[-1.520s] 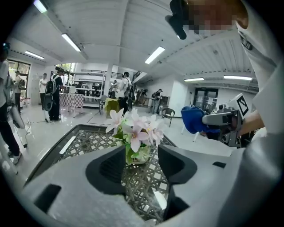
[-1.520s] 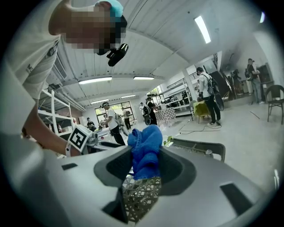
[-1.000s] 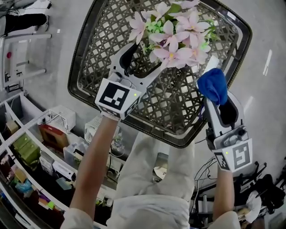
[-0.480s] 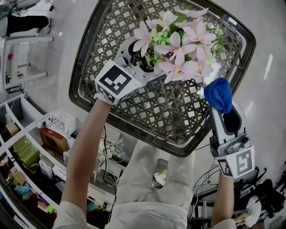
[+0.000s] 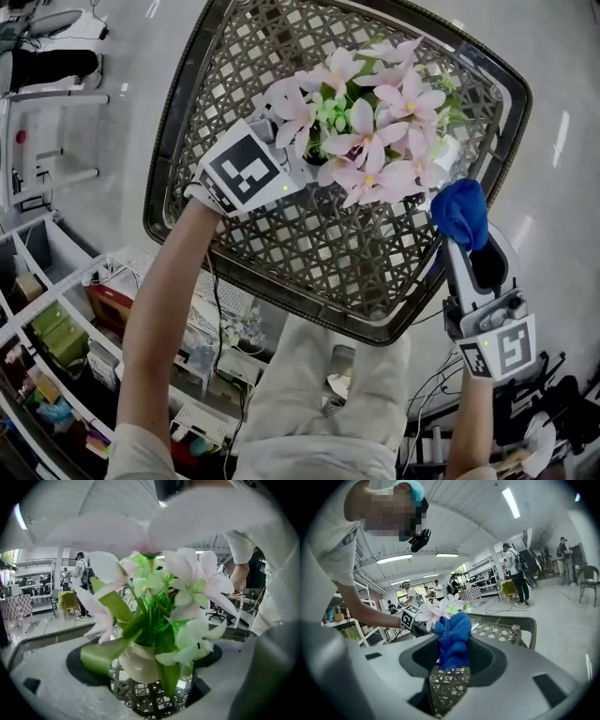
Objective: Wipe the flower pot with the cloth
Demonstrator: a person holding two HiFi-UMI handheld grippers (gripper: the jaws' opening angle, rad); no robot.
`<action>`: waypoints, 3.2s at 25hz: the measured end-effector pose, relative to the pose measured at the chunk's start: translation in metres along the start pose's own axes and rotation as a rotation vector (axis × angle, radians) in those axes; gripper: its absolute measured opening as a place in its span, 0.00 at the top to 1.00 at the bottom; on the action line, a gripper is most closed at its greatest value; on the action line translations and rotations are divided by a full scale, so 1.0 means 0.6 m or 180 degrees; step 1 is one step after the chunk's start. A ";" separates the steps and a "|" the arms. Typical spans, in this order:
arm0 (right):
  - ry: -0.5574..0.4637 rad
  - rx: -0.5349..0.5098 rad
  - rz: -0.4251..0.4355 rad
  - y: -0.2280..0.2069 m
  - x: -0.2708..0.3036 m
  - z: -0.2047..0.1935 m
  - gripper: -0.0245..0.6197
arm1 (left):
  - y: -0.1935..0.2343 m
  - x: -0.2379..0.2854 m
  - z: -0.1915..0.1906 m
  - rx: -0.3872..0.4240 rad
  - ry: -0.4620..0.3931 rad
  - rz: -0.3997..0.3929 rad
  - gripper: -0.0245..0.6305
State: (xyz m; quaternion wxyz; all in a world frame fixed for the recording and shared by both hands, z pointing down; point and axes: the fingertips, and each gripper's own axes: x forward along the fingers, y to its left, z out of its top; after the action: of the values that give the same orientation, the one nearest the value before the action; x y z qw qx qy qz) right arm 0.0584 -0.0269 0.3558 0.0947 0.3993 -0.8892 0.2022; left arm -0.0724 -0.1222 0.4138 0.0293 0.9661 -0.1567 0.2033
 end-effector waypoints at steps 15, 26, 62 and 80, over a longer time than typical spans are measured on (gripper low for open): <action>0.0004 0.0090 -0.0045 0.005 0.005 -0.024 0.69 | 0.002 0.033 -0.020 0.0138 0.0158 -0.0111 0.28; 0.0062 0.0170 -0.0430 -0.052 0.008 -0.043 0.69 | -0.002 0.044 -0.022 0.0097 0.0164 -0.0082 0.29; 0.0123 0.0024 0.0099 -0.108 0.175 -0.042 0.73 | -0.004 0.043 -0.013 -0.0096 0.0060 0.0109 0.29; 0.0210 0.0010 0.0256 -0.039 0.136 -0.081 0.77 | -0.004 0.043 -0.012 -0.0024 0.0020 0.0084 0.29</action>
State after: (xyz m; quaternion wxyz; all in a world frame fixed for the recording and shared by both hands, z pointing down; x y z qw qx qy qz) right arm 0.0219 -0.0746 0.4330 0.1150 0.3565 -0.9006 0.2204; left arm -0.0516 -0.1265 0.4307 0.0307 0.9631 -0.1701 0.2061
